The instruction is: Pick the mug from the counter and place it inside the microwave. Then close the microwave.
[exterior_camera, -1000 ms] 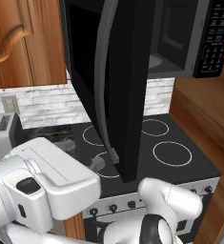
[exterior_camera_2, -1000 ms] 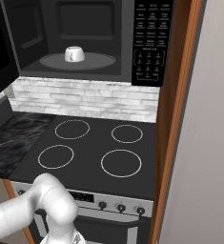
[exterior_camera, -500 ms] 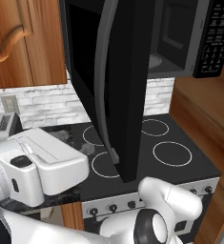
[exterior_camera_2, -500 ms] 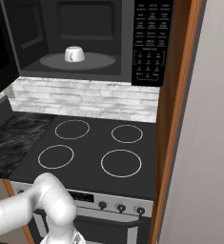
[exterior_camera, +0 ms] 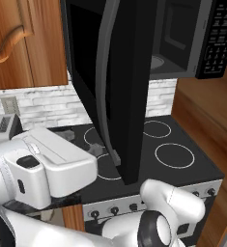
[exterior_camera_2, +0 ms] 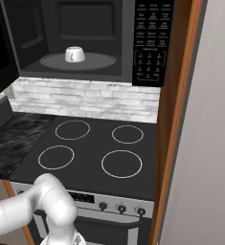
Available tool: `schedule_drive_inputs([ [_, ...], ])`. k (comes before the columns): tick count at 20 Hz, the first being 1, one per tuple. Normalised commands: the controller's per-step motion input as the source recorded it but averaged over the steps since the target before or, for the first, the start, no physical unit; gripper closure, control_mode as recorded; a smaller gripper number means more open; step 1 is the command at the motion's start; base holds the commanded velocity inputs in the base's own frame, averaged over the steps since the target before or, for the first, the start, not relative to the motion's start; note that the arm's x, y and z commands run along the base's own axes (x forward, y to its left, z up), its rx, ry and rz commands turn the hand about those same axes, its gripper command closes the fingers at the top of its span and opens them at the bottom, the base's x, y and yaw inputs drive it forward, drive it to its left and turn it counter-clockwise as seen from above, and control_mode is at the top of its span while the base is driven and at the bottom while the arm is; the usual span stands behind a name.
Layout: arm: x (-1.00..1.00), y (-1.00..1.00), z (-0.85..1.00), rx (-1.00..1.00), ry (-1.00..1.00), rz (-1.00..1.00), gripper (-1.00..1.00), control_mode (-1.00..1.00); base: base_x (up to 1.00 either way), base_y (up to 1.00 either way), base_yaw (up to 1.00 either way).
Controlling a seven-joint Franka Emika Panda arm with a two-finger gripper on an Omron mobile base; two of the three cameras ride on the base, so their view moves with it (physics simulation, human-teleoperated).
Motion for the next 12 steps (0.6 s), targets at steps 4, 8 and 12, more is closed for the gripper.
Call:
schedule_drive_inputs([
  [4, -0.24, -0.21, 0.11, 0.00, 0.00, 0.00, -1.00, -1.00, 0.00, 0.00, 0.00],
  [8, -0.27, -0.37, 0.16, 0.00, 0.00, 0.00, -1.00, -1.00, 0.00, 0.00, 0.00],
  [12, -0.07, -0.58, 0.12, 0.00, 0.00, 0.01, -1.00, -1.00, 0.00, 0.00, 0.00],
])
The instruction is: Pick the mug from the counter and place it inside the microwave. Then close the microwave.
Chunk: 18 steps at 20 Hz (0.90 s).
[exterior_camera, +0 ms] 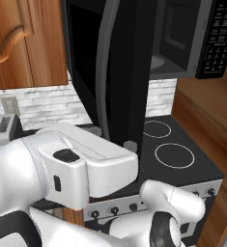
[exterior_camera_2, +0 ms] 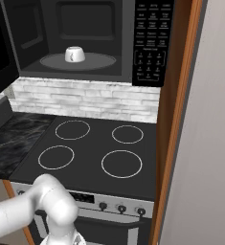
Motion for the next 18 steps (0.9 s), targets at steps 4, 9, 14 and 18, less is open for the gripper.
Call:
schedule_drive_inputs([
  [4, 0.00, -0.67, 0.03, 0.00, 0.05, 0.02, -1.00, -1.00, 0.00, 0.00, 0.00],
  [9, 0.01, -0.50, 0.00, 0.00, 0.13, 0.02, -1.00, -1.00, 0.00, 0.00, 0.00],
  [14, 0.01, -0.50, 0.00, 0.00, 0.13, 0.01, -1.00, -1.00, 0.00, 0.00, 0.00],
  [18, 0.00, -0.58, 0.00, 0.00, 0.06, 0.01, -1.00, -1.00, 0.00, 0.00, 0.00],
])
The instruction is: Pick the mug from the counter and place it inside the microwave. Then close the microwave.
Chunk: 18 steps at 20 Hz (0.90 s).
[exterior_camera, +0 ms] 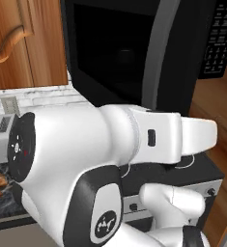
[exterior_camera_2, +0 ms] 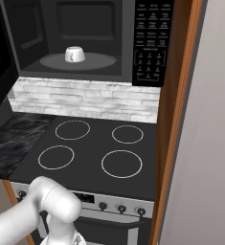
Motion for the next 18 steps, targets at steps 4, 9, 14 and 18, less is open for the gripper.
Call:
schedule_drive_inputs([
  [4, 0.02, -0.62, 0.00, 0.00, 0.00, 0.01, -1.00, -1.00, 0.00, 0.00, 0.00],
  [9, 0.22, -0.64, 0.00, 0.00, -0.02, 0.01, -1.00, -1.00, 0.00, 0.00, 0.00],
  [14, 0.28, -0.59, 0.00, -0.01, -0.01, 0.01, -1.00, -1.00, 0.00, 0.00, 0.00],
  [18, 0.25, -0.44, 0.00, 0.00, 0.00, 0.00, -1.00, -1.00, 0.00, 0.00, 0.00],
])
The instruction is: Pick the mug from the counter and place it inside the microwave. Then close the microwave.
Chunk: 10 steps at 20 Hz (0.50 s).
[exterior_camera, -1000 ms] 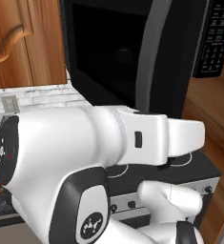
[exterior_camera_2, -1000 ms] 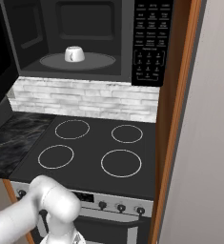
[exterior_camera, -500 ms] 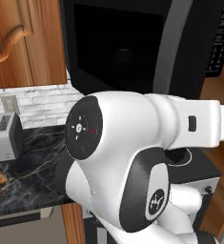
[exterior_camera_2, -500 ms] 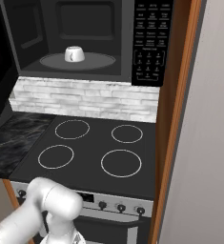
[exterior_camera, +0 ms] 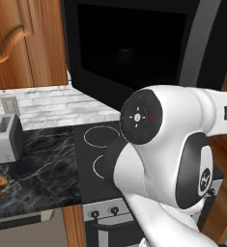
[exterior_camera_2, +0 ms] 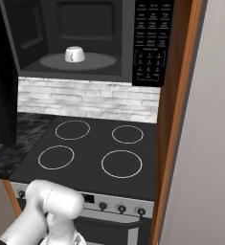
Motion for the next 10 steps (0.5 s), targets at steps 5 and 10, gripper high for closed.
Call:
schedule_drive_inputs([
  [5, 0.25, -0.41, 0.00, 0.00, -0.04, 0.00, -1.00, -1.00, 0.00, 0.00, 0.00],
  [10, 0.39, -0.26, 0.00, 0.00, -0.07, 0.00, -1.00, -1.00, 0.00, 0.00, 0.00],
])
